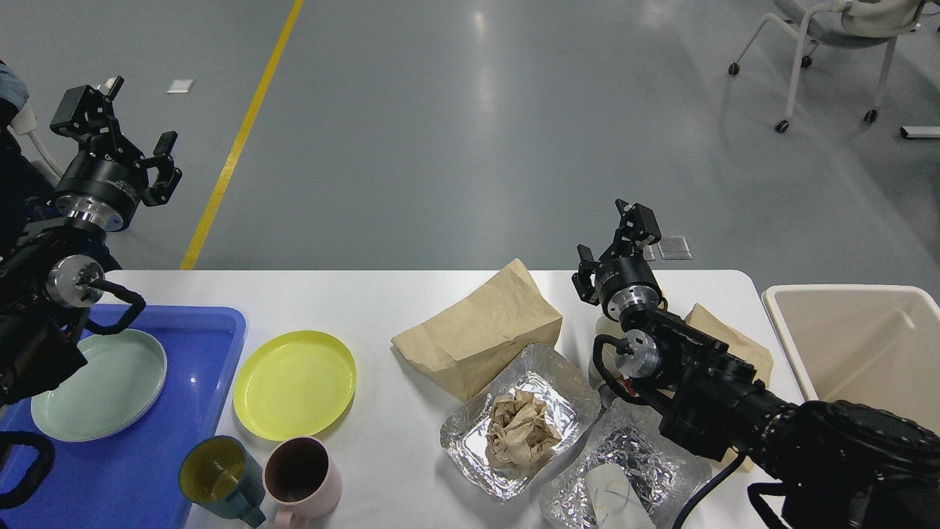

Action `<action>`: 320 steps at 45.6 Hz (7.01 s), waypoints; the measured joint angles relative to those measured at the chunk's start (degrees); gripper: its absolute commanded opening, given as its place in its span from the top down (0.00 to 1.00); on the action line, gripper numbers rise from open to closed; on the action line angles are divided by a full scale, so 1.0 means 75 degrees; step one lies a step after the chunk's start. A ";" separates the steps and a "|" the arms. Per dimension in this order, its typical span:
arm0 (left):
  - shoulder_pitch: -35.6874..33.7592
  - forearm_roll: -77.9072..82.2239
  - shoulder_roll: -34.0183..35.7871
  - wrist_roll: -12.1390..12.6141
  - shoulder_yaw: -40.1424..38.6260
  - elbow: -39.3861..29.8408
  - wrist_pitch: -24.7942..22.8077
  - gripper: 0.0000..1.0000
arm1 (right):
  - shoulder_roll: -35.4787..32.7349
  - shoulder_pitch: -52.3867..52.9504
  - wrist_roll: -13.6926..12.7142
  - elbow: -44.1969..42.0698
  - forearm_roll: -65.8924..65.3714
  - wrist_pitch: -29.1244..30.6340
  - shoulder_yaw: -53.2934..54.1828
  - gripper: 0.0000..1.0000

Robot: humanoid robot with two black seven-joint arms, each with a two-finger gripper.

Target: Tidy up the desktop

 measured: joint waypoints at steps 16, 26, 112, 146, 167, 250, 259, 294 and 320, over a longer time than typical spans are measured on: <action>-0.1046 0.0084 0.0932 0.0113 0.5774 -0.0012 -0.0377 0.04 | 0.0000 0.0000 0.0000 0.0000 -0.0001 0.0003 0.0000 0.00; -0.1492 0.0104 0.1091 0.0115 0.9224 -0.0194 -0.0639 0.04 | 0.0000 0.0000 0.0000 0.0000 0.0000 0.0003 0.0000 0.00; -0.4356 0.1685 -0.0324 0.0157 1.6597 -0.4895 -0.3872 0.04 | 0.0000 0.0000 0.0000 0.0000 0.0000 0.0006 0.0001 0.00; -0.3485 0.1684 -0.1267 0.0180 1.6093 -0.4528 -0.3872 0.23 | 0.0000 0.0000 0.0000 0.0000 0.0000 0.0005 0.0001 0.00; -0.3387 0.1697 -0.1285 0.0355 1.6095 -0.4528 -0.3872 0.56 | 0.0000 0.0000 0.0000 0.0000 0.0000 0.0005 0.0001 0.00; -0.4862 0.1891 0.0592 0.0459 1.6176 -0.4396 -0.3872 1.00 | 0.0000 0.0003 0.0000 0.0000 0.0000 0.0005 0.0002 0.00; -0.4582 0.1896 0.1548 0.0458 1.6168 -0.4046 -0.3872 1.00 | 0.0000 0.0003 0.0000 0.0000 0.0000 0.0005 0.0002 0.00; -0.2246 0.1919 0.2344 0.0436 1.6163 -0.2403 -0.3872 1.00 | 0.0000 0.0001 0.0000 0.0000 0.0000 0.0005 0.0000 0.00; -0.1790 0.1919 0.2225 0.0443 1.6144 -0.2180 -0.3872 1.00 | 0.0000 0.0001 0.0000 0.0000 0.0000 0.0005 0.0001 0.00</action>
